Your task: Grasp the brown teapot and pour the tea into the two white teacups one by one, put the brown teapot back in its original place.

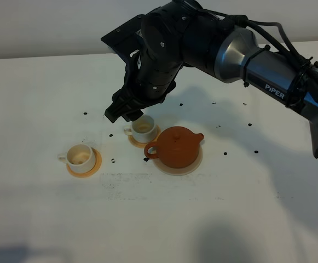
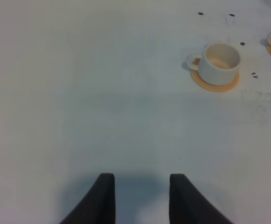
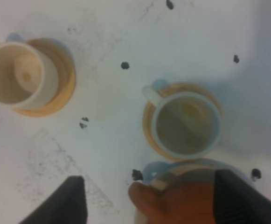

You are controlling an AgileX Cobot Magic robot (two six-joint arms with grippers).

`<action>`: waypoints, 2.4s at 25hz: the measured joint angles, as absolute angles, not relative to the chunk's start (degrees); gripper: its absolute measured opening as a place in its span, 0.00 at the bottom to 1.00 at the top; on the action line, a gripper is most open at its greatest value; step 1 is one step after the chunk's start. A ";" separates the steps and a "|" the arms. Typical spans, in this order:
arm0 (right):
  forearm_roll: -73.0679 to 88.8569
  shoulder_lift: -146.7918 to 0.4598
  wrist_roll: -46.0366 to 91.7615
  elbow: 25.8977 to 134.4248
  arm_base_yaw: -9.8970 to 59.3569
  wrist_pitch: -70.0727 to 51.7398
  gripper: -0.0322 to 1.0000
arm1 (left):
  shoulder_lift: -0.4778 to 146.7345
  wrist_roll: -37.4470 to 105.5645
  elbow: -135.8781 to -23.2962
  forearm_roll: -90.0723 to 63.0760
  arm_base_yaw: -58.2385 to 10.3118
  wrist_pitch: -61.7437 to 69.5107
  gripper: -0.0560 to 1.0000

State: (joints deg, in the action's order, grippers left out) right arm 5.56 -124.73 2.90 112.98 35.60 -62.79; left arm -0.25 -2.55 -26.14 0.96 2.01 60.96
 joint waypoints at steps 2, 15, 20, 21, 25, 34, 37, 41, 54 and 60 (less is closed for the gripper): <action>5.39 -124.73 2.90 112.98 35.60 -62.79 0.57 | -0.25 -2.55 -26.14 0.96 2.01 60.96 0.34; 3.52 -124.73 1.72 112.98 38.06 -63.39 0.57 | -0.25 -2.55 -26.14 0.96 2.01 60.96 0.34; 2.09 -124.73 1.58 112.98 38.29 -63.22 0.57 | -0.25 -2.42 -26.14 0.96 2.01 60.96 0.34; 1.97 -124.73 1.58 112.98 38.45 -63.22 0.57 | -0.25 -2.42 -26.14 0.96 2.01 60.96 0.34; 1.02 -125.13 1.58 112.92 39.90 -62.61 0.57 | -0.25 -2.42 -26.14 0.96 2.01 60.96 0.34; 0.30 -130.46 1.58 112.80 40.86 -61.87 0.57 | -0.25 -2.42 -26.14 0.96 2.01 60.96 0.34; -0.31 -131.23 1.58 112.74 40.82 -61.73 0.57 | -0.25 -2.42 -26.14 0.96 2.01 60.96 0.34; -0.44 -131.87 1.58 112.74 40.75 -61.68 0.57 | -0.25 -2.42 -26.14 0.96 2.01 60.96 0.34; 1.71 -133.20 1.58 112.74 38.98 -62.53 0.57 | -0.25 -2.42 -26.14 0.96 2.01 60.96 0.34; 2.32 -133.82 2.03 112.74 38.40 -62.42 0.57 | -0.25 -2.42 -26.14 0.96 2.01 60.96 0.34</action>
